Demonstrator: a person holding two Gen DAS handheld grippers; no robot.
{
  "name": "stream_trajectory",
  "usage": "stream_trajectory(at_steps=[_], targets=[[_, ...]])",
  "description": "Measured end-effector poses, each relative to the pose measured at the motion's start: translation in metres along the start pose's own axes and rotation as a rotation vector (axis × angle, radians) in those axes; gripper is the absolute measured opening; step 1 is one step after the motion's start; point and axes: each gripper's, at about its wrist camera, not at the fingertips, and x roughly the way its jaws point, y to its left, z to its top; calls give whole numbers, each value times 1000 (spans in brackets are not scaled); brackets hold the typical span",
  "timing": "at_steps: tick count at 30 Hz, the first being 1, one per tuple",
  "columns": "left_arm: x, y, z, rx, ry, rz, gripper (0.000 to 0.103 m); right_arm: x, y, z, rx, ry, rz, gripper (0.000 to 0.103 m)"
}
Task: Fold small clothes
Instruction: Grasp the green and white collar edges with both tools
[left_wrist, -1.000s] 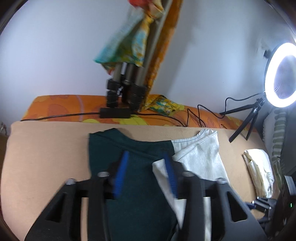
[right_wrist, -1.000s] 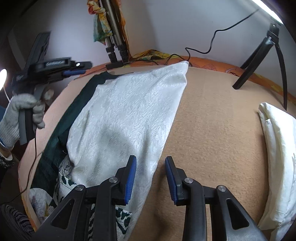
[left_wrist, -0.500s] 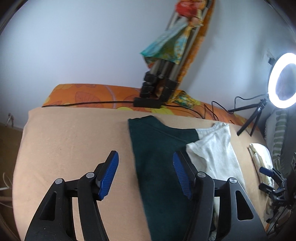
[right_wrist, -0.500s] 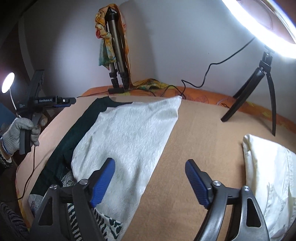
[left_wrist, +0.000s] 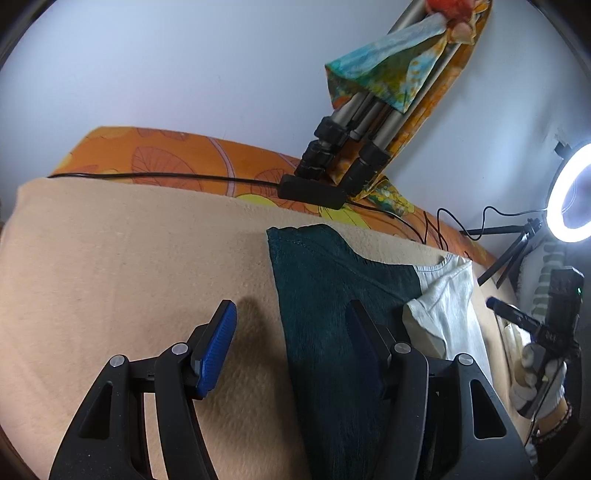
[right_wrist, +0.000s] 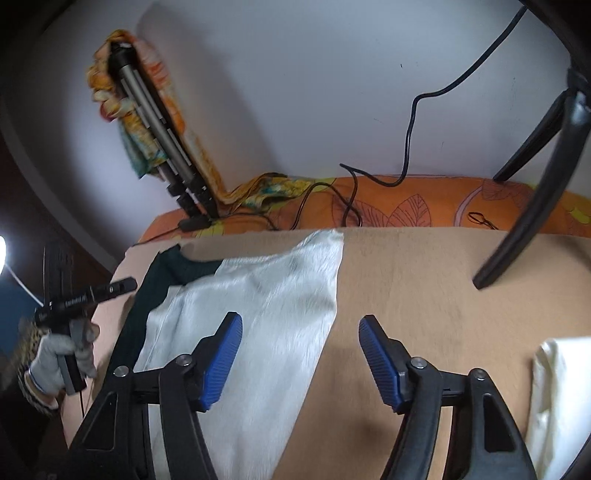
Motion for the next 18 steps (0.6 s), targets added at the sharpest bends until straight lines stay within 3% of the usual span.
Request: stream_trajectory(at_steps=[6, 9, 11, 14, 16, 18], targets=[[12, -7, 8, 37, -7, -10, 60, 24, -6, 13, 14, 11, 25, 66], [16, -9, 12, 35, -10, -26, 58, 34, -7, 15, 28, 22, 39, 56], [19, -11, 13, 42, -15, -37, 56, 39, -6, 15, 24, 31, 40, 40], [21, -13, 13, 49, -18, -46, 52, 42, -6, 14, 11, 37, 27, 22], [22, -14, 13, 53, -16, -48, 37, 43, -6, 15, 8, 40, 26, 7], [24, -15, 14, 58, -11, -47, 24, 42, -7, 17, -2, 34, 3, 1]])
